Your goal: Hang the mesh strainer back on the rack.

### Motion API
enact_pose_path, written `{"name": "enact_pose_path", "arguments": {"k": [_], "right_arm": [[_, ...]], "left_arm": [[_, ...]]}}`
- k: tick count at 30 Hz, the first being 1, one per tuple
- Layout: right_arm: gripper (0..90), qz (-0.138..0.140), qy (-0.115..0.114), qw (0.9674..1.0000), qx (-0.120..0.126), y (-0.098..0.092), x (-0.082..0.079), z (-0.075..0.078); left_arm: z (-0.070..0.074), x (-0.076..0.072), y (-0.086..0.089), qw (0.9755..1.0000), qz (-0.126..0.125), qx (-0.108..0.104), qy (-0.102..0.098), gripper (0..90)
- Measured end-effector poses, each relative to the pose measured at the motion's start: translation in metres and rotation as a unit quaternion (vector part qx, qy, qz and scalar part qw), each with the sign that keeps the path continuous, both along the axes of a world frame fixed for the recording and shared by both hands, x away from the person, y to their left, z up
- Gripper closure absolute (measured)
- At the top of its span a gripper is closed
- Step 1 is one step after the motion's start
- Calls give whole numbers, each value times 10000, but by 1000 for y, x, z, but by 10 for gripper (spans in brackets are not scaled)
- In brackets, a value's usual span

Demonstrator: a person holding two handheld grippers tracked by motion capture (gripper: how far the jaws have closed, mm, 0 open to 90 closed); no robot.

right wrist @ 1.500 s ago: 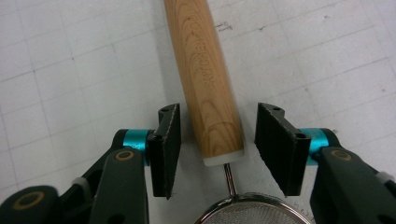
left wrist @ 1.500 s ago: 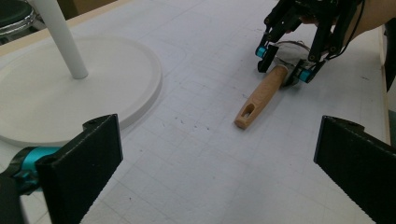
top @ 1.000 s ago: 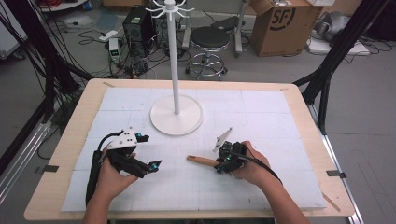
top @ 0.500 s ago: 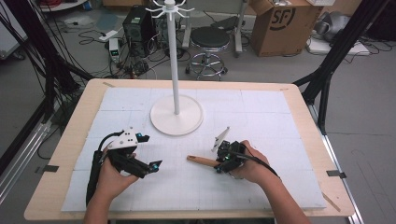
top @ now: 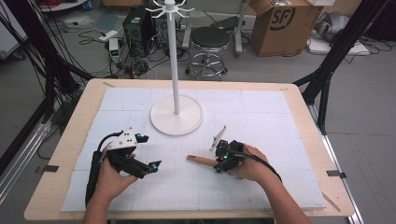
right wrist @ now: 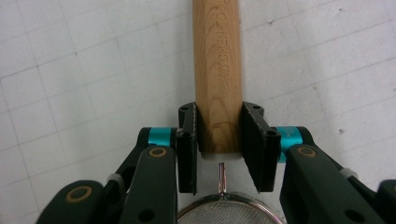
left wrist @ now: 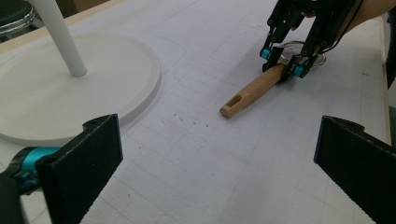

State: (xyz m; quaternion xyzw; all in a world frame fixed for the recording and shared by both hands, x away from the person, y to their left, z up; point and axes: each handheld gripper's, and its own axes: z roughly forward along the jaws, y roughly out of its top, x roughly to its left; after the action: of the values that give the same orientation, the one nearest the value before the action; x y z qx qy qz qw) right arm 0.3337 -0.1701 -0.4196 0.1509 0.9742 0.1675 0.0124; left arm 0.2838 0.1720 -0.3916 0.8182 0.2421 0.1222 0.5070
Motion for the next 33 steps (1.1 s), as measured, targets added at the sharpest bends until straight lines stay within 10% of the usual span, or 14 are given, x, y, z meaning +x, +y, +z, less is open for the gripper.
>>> {"name": "enact_pose_path", "arguments": {"k": [5,10,22,33], "right_arm": [[690,-63,-148,9997,200,-6,1,6],[690,-148,-301,9947,969,-18,1,25],[689,-176,-611,9655,2524,-43,2,60],[689,-49,-750,9452,3177,-47,17,91]], "left_arm": [[-1,0,1,10000,32,-40,22,17],[0,0,1,10000,46,-57,13,17],[1,0,3,9999,-35,-139,4,17],[2,-1,4,9997,-113,-205,-34,17]]}}
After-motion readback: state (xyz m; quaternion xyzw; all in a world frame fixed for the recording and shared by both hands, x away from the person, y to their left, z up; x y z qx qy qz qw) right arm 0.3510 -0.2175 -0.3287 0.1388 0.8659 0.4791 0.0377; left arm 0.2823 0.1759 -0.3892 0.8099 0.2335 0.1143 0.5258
